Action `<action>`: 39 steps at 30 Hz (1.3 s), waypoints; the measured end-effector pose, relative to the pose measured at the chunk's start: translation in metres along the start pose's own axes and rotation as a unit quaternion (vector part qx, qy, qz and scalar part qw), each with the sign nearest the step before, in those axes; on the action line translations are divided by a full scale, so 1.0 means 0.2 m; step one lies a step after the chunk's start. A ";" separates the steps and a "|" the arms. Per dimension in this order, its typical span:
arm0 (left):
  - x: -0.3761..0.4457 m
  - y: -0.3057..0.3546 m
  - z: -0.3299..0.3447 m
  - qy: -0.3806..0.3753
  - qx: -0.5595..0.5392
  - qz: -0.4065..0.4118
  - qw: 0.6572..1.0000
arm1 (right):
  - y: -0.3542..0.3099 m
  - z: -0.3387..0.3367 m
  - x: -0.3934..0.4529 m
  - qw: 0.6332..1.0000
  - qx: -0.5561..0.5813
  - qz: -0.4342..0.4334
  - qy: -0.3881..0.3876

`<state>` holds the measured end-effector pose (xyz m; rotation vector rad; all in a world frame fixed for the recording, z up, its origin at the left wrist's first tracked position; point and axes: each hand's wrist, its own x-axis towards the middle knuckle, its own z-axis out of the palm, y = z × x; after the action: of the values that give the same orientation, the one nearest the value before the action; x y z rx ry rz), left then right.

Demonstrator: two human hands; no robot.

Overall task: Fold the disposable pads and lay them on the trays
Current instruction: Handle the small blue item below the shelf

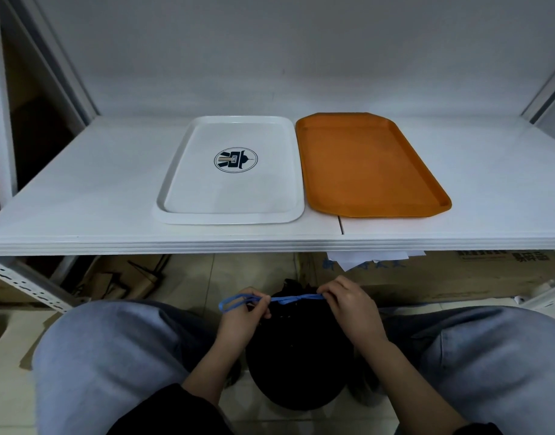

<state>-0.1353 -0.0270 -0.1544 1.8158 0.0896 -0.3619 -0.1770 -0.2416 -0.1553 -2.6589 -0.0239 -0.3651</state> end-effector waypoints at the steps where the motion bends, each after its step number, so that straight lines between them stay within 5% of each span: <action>1: 0.00 0.01 0.00 -0.006 -0.012 0.001 1.000 | 0.00 0.00 0.00 1.000 0.010 0.014 -0.006; 6: -0.01 0.05 0.03 -0.041 -0.083 -0.023 0.995 | -0.04 -0.01 0.03 0.994 0.079 0.044 -0.058; 11: -0.04 0.08 0.05 -0.062 -0.122 -0.038 0.990 | -0.15 -0.05 0.08 0.974 0.009 0.013 -0.225; 15: -0.04 0.09 0.04 -0.055 -0.128 -0.041 0.989 | -0.12 -0.04 0.08 0.972 0.084 0.084 -0.202; 18: -0.04 0.09 0.04 -0.054 -0.136 -0.049 0.988 | -0.06 -0.05 0.10 0.912 0.243 0.234 -0.234; 22: -0.03 0.10 0.06 -0.050 -0.136 -0.053 0.988 | -0.02 -0.04 0.09 0.872 0.338 0.293 -0.199; 24: -0.03 0.10 0.06 -0.040 -0.138 -0.051 0.988 | -0.02 -0.04 0.08 0.859 0.380 0.291 -0.179; 34: -0.02 0.09 0.05 -0.030 -0.174 -0.064 0.982 | -0.03 -0.04 0.08 0.917 0.278 0.211 -0.195; 39: -0.03 0.10 0.05 -0.037 -0.183 -0.065 0.980 | -0.06 -0.09 0.08 0.847 0.412 0.267 -0.202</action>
<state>-0.1384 -0.0417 -0.1356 1.4351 0.2111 -0.4723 -0.1673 -0.2391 -0.1306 -1.7288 0.3450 0.3363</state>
